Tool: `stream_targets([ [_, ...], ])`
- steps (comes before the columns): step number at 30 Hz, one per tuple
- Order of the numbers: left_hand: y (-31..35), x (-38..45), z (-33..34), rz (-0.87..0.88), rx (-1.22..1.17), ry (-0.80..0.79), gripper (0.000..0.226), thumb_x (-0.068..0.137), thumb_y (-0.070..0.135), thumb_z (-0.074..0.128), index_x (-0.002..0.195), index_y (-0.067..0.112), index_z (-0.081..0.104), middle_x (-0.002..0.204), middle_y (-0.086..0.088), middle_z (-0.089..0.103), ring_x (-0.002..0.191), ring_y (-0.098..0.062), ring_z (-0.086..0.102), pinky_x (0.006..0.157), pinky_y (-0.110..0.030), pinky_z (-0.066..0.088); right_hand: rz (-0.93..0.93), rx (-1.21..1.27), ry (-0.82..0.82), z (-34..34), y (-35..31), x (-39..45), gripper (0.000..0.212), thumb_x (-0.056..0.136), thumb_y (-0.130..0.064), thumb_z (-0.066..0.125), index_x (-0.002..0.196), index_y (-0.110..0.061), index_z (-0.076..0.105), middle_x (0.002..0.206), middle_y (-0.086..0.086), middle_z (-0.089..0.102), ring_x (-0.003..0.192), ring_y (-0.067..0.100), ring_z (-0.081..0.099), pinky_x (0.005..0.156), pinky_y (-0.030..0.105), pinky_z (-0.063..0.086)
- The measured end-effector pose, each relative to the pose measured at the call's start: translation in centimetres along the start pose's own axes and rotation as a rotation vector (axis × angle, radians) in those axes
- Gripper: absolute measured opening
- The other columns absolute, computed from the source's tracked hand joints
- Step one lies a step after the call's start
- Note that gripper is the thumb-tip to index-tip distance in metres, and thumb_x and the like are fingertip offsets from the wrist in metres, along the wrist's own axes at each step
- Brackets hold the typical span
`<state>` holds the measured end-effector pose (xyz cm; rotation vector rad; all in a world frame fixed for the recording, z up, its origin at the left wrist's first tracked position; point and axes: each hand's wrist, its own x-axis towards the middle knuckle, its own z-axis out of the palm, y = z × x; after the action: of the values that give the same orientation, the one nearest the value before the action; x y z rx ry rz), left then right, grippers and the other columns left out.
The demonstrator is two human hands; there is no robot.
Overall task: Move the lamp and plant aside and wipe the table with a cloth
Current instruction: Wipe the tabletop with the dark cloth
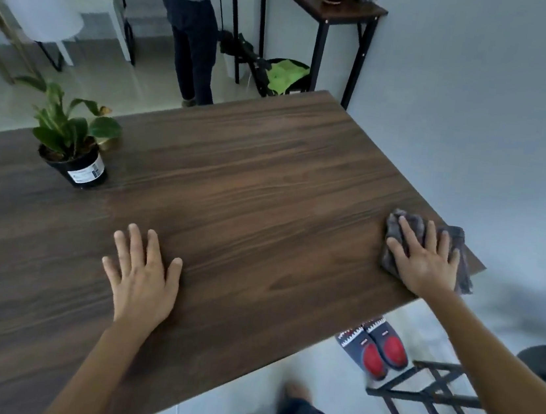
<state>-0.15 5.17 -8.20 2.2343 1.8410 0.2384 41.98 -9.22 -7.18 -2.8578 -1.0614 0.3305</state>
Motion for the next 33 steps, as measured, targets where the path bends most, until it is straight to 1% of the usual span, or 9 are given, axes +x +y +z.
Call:
stream_targets([
  [3,3.5,2.3,0.8,0.069,0.003,-0.023,0.071,0.096,0.051,0.029,0.151,0.011,0.009,0.160,-0.010,-0.010,0.145,-0.028,-0.019,0.114,-0.056,-0.005,0.005,0.032,-0.010,1.1,-4.4,-1.2,0.065,0.092,-0.070,0.011,0.152,-0.046,0.004,0.164,0.008,-0.004,0.149,0.036,-0.007,0.117,0.059,-0.002],
  [9,9.1,7.1,2.1,0.083,0.014,-0.063,0.083,0.088,0.069,0.017,0.152,0.017,0.007,0.160,-0.010,-0.009,0.144,-0.029,-0.021,0.112,-0.060,-0.010,-0.563,-0.048,-0.057,3.8,-5.5,-11.2,0.054,0.096,-0.067,0.006,0.148,-0.055,-0.007,0.161,-0.010,-0.019,0.147,0.022,-0.022,0.118,0.049,-0.014],
  [12,10.0,7.5,3.2,0.024,0.071,-0.091,0.090,0.081,0.079,0.010,0.152,0.024,0.003,0.161,-0.009,-0.006,0.144,-0.033,-0.017,0.111,-0.062,-0.009,-0.472,-0.078,0.017,2.8,0.4,-7.8,0.057,0.090,-0.073,-0.004,0.144,-0.058,-0.014,0.159,-0.011,-0.022,0.147,0.021,-0.022,0.118,0.047,-0.014],
  [16,10.5,7.2,3.9,-0.022,0.137,-0.082,0.091,0.078,0.083,0.009,0.151,0.029,-0.003,0.161,-0.006,-0.005,0.146,-0.033,-0.011,0.113,-0.061,-0.001,-0.178,-0.100,0.050,0.4,5.5,0.9,0.065,0.085,-0.078,-0.001,0.147,-0.057,-0.005,0.165,0.001,0.002,0.150,0.029,0.001,0.119,0.053,0.009],
  [18,10.7,7.5,3.8,-0.046,0.144,-0.086,0.091,0.078,0.083,0.009,0.151,0.031,-0.007,0.161,-0.003,-0.008,0.146,-0.031,-0.013,0.113,-0.060,-0.002,-0.170,-0.127,0.041,-0.3,4.6,5.4,0.067,0.085,-0.077,0.000,0.149,-0.055,-0.003,0.164,0.005,0.007,0.148,0.033,0.007,0.117,0.054,0.014],
  [23,10.7,7.7,3.7,-0.067,0.172,-0.080,0.088,0.079,0.082,0.012,0.150,0.034,-0.007,0.161,0.000,-0.010,0.146,-0.028,-0.013,0.115,-0.058,-0.001,-0.271,-0.079,-0.001,-0.5,-5.9,15.8,0.070,0.086,-0.076,0.001,0.150,-0.050,-0.003,0.164,0.011,-0.003,0.148,0.039,-0.003,0.117,0.059,0.005],
  [26,10.6,7.6,3.7,-0.084,0.172,-0.075,0.088,0.078,0.082,0.014,0.151,0.035,-0.004,0.161,0.001,-0.007,0.147,-0.026,-0.012,0.116,-0.057,0.000,-0.514,-0.092,-0.063,0.6,-11.7,14.8,0.067,0.090,-0.074,0.007,0.151,-0.049,-0.006,0.164,0.010,-0.011,0.148,0.037,-0.010,0.117,0.059,0.000],
  [30,10.0,7.5,3.8,-0.067,0.173,-0.066,0.092,0.075,0.086,0.008,0.150,0.035,-0.003,0.161,0.002,-0.005,0.147,-0.025,-0.008,0.116,-0.057,0.004,-0.833,0.041,-0.008,1.7,-8.9,6.8,0.063,0.093,-0.071,0.025,0.151,-0.047,0.016,0.164,0.007,0.004,0.150,0.034,-0.001,0.118,0.057,0.004],
  [33,10.1,7.4,3.9,-0.074,0.177,-0.066,0.096,0.071,0.087,0.005,0.151,0.034,0.000,0.161,0.002,-0.003,0.147,-0.025,-0.006,0.115,-0.057,0.005,-0.812,0.007,-0.003,1.5,-1.2,4.0,0.063,0.092,-0.074,0.023,0.150,-0.052,0.009,0.165,-0.002,0.000,0.150,0.027,-0.008,0.120,0.053,0.000],
])
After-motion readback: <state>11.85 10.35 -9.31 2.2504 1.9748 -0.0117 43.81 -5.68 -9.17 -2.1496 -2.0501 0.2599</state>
